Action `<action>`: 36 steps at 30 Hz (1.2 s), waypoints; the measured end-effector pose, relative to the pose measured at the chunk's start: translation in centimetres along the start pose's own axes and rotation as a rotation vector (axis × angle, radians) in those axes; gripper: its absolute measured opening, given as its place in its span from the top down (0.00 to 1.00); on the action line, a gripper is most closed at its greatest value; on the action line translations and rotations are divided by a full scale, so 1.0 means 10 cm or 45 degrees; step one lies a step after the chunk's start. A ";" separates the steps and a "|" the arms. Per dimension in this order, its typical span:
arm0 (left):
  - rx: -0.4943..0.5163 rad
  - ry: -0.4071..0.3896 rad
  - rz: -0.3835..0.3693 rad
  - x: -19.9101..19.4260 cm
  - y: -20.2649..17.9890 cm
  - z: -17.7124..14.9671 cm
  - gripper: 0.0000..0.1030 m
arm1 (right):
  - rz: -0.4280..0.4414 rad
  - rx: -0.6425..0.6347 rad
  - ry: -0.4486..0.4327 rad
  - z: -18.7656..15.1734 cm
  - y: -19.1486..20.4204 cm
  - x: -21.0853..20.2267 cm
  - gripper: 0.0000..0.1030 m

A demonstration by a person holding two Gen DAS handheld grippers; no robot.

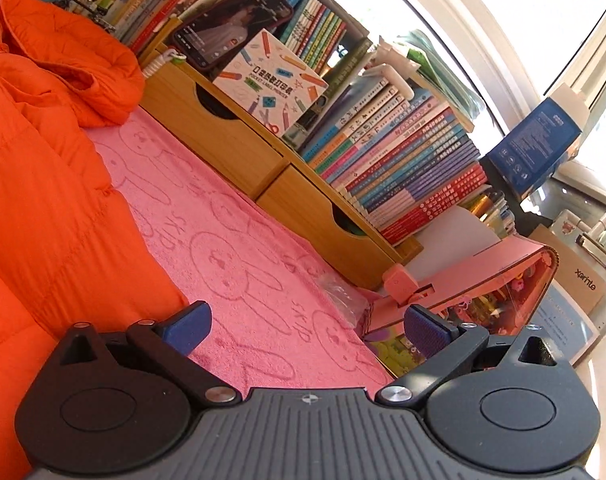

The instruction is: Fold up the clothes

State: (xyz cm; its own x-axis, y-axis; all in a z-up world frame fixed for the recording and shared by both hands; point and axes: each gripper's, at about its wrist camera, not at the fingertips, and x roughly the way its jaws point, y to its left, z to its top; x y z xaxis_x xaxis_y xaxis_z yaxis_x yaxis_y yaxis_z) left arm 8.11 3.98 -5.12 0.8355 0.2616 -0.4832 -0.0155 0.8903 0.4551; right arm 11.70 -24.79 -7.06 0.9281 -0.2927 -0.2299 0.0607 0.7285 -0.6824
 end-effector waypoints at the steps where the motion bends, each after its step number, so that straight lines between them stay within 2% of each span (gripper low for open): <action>1: 0.000 0.000 0.001 0.00 0.00 0.00 0.13 | -0.009 0.000 -0.004 0.02 -0.01 -0.03 0.00; 5: -0.005 0.001 -0.002 0.00 0.00 0.00 0.13 | -0.045 -0.002 -0.021 0.09 -0.07 -0.13 0.00; 7: -0.007 0.002 -0.004 0.00 0.00 0.00 0.13 | -0.018 -0.001 -0.090 0.22 -0.02 -0.28 0.00; 10: -0.008 0.002 -0.005 -0.01 0.00 0.01 0.13 | 0.134 0.016 -0.277 0.54 0.21 -0.67 0.00; 14: -0.012 0.004 -0.008 -0.01 0.01 0.01 0.13 | 0.445 -0.031 -0.424 0.90 0.66 -1.16 0.00; 15: -0.014 0.005 -0.009 -0.01 0.01 0.01 0.13 | 0.490 -0.072 -0.439 0.91 0.78 -1.23 0.00; 17: -0.017 0.006 -0.011 -0.01 0.02 0.01 0.13 | 0.506 -0.186 -0.452 0.85 0.99 -1.31 0.00; 18: -0.019 0.006 -0.012 -0.01 0.02 0.01 0.13 | 0.491 -0.218 -0.438 0.79 1.04 -1.30 0.00; 21: -0.025 0.010 -0.016 0.00 0.03 0.01 0.12 | 0.468 -0.141 -0.326 0.62 0.86 -1.15 0.00; 25: -0.046 0.016 -0.031 0.01 0.06 0.01 0.12 | 0.272 -0.114 -0.203 0.18 0.48 -0.92 0.00; 29: -0.057 0.020 -0.037 0.02 0.07 0.00 0.11 | 0.201 -0.002 -0.069 -0.17 0.15 -0.80 0.00; 32: -0.048 0.017 -0.032 0.01 0.07 0.00 0.11 | 0.165 0.005 -0.032 -0.25 0.07 -0.79 0.00; 34: -0.044 0.016 -0.028 0.01 0.07 0.00 0.11 | 0.169 0.026 0.020 -0.21 0.02 -0.77 0.00; 36: -0.045 0.016 -0.028 0.01 0.07 0.01 0.11 | 0.141 0.025 0.015 -0.12 0.01 -0.81 0.00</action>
State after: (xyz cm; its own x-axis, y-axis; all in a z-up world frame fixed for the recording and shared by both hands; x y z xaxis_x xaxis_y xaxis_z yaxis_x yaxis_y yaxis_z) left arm 8.25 4.62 -4.82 0.8289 0.2463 -0.5023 -0.0168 0.9084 0.4177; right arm 3.72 -23.07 -6.11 0.9251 -0.2171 -0.3116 -0.0346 0.7689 -0.6385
